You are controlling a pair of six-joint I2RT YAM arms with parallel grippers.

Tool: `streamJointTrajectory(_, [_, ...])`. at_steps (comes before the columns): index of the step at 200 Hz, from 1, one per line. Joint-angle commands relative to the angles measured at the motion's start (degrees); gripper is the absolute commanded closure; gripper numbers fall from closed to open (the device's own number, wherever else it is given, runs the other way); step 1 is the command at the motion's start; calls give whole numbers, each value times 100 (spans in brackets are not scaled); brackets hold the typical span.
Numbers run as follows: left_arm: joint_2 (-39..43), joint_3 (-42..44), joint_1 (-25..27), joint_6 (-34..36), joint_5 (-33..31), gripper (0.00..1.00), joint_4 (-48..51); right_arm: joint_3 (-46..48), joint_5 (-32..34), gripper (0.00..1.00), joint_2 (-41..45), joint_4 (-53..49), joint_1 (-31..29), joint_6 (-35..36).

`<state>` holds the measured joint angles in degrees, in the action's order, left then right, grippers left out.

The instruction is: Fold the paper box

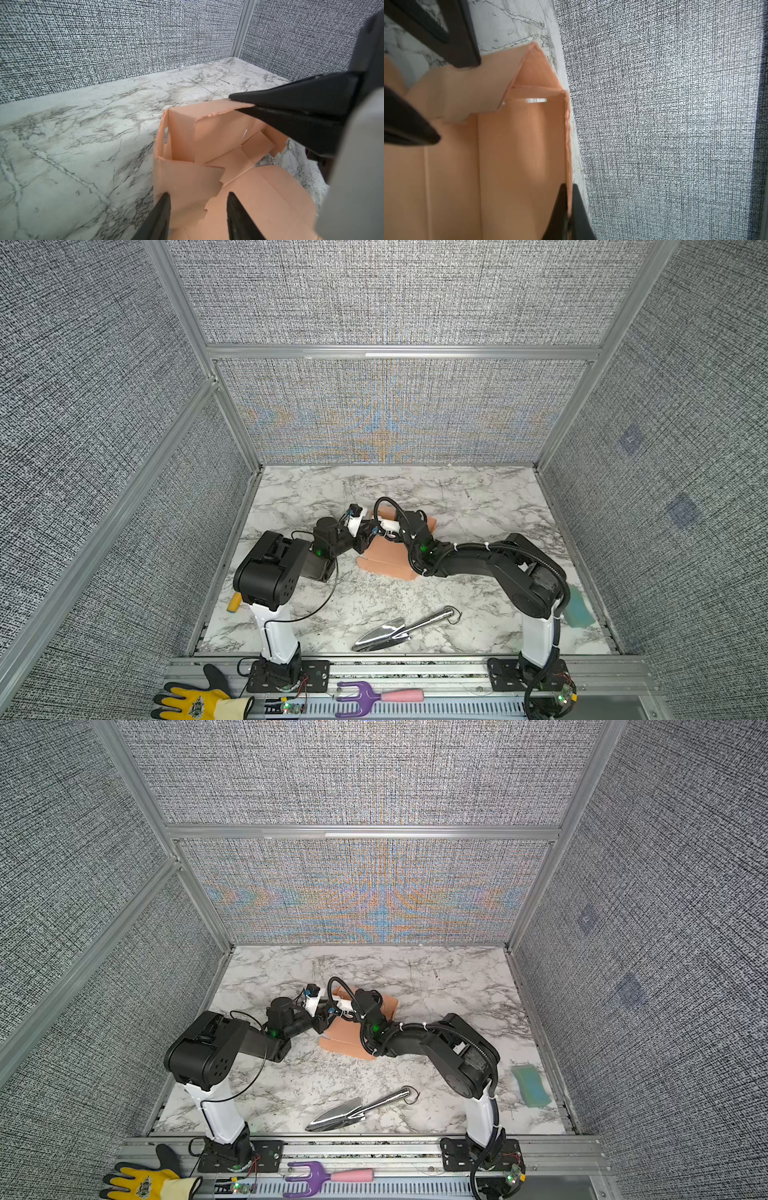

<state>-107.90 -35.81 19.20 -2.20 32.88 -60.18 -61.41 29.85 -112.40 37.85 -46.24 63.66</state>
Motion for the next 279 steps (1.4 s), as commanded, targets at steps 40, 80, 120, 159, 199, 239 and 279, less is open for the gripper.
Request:
streamJointTrajectory(40, [-158, -89, -11, -173, 631, 55, -480, 37, -152, 100, 122, 34, 26, -161])
streamJointTrajectory(80, [-170, -163, -13, -156, 559, 55, -410, 82, -198, 100, 185, 19, 27, -212])
streamJointTrajectory(120, [162, 29, -26, 55, 147, 56, -111, 136, -213, 100, 240, -3, 36, -247])
streamJointTrajectory(159, [568, 364, -113, -30, -104, 56, -215, 162, -255, 100, 298, -24, 45, -293])
streamJointTrajectory(199, [702, 767, -305, -318, -129, 56, -748, 184, -278, 100, 320, -36, 45, -315])
streamJointTrajectory(239, [498, 791, -644, -775, 58, 56, -1146, 197, -323, 100, 333, -43, 45, -324])
streamJointTrajectory(279, [94, 213, -649, -646, 651, 53, -600, 165, -372, 100, 322, -50, 36, -353])
